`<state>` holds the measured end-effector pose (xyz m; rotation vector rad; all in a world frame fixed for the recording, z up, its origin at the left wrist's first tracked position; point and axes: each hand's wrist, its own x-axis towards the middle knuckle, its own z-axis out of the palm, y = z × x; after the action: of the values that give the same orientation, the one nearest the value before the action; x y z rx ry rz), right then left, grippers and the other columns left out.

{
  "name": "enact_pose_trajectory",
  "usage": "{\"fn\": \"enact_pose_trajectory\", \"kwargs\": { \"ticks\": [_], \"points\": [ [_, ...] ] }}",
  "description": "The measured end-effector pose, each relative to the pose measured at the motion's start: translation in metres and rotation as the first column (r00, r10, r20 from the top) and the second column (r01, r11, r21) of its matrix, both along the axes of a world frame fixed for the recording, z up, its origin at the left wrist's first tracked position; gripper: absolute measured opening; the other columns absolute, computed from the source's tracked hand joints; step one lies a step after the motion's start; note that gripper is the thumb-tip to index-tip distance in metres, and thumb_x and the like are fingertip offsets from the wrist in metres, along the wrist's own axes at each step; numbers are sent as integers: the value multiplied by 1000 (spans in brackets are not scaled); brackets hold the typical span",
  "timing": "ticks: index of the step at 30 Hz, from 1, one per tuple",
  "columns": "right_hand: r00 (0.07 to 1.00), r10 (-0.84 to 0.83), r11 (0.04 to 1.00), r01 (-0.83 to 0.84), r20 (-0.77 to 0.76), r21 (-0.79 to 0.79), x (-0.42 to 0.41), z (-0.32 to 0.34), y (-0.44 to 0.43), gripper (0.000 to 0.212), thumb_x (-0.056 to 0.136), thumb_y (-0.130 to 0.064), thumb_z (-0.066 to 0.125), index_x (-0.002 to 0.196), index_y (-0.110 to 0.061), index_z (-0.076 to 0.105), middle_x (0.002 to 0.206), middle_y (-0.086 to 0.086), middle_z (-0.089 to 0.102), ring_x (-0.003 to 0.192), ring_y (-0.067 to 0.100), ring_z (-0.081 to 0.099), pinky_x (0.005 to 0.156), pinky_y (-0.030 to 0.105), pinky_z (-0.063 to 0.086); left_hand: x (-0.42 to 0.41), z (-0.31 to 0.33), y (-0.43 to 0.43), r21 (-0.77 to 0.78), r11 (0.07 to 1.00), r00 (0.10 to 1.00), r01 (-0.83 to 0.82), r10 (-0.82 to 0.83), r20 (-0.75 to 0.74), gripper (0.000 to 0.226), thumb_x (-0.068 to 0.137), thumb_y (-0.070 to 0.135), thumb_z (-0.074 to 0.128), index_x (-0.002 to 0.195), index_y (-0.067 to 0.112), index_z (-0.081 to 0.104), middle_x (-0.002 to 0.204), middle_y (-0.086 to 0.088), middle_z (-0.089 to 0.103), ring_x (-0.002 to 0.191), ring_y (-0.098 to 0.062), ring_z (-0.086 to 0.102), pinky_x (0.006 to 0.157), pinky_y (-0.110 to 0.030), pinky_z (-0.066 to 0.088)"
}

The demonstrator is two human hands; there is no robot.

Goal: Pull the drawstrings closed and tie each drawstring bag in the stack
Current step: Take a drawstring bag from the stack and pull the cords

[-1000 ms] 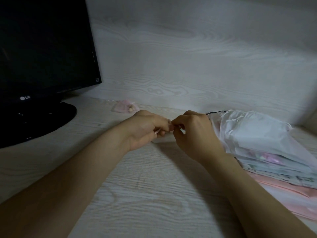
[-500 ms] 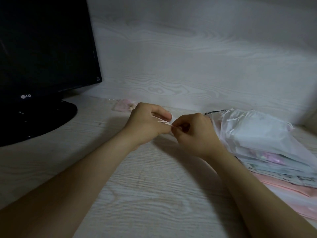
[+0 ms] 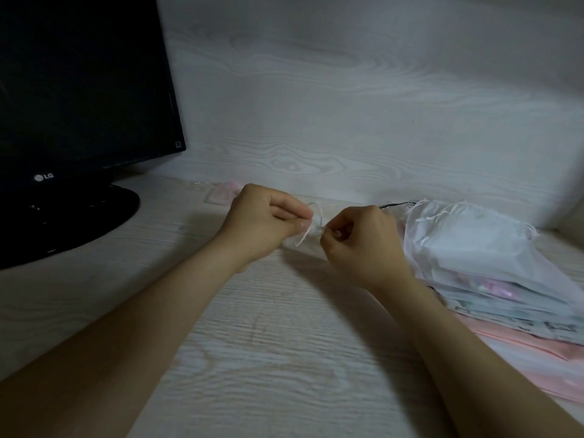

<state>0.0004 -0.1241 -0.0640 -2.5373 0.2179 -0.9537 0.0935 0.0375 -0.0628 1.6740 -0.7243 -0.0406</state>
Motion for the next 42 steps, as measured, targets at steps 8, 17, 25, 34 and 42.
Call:
{"fn": "enact_pose_trajectory", "kwargs": {
  "ticks": [8,17,25,34,42],
  "points": [
    [1000,-17,999,17,8,31,-1,2,3,9,79,-19,70,72,-18,75,61,-12,65,61,0,60,67,21,38,-3,1,-3,127,986,994,-105,100,47,8,90,21,74,89,26,80,85,14,79,86,1,73,83,-22,54],
    [1000,5,999,-6,26,34,-1,1,-1,9,82,-21,72,74,-19,77,63,-13,68,76,-2,64,61,8,37,2,-8,-5,264,960,966,-91,20,259,5,91,37,81,86,36,80,87,25,75,83,2,68,80,-24,57],
    [995,83,959,-66,-51,275,1,3,-3,10,84,-19,73,77,-20,80,60,-13,69,58,-2,61,54,11,40,9,-10,-4,214,970,942,-118,41,334,7,96,24,75,97,30,80,93,17,76,86,-3,69,83,-27,58],
    [995,88,938,-64,-54,340,2,3,-4,12,82,-19,74,73,-21,80,58,-8,69,53,0,57,54,18,41,-3,-6,-4,217,976,913,-32,-60,404,3,90,22,84,91,19,82,81,14,75,58,14,55,59,-4,36],
    [971,223,826,-139,-90,546,2,4,-2,15,85,-15,73,71,-17,77,58,-5,63,59,11,55,65,36,46,2,-6,-3,237,969,925,-73,-23,379,7,96,18,76,91,18,80,57,35,58,57,11,55,58,-6,35]
  ]
}}
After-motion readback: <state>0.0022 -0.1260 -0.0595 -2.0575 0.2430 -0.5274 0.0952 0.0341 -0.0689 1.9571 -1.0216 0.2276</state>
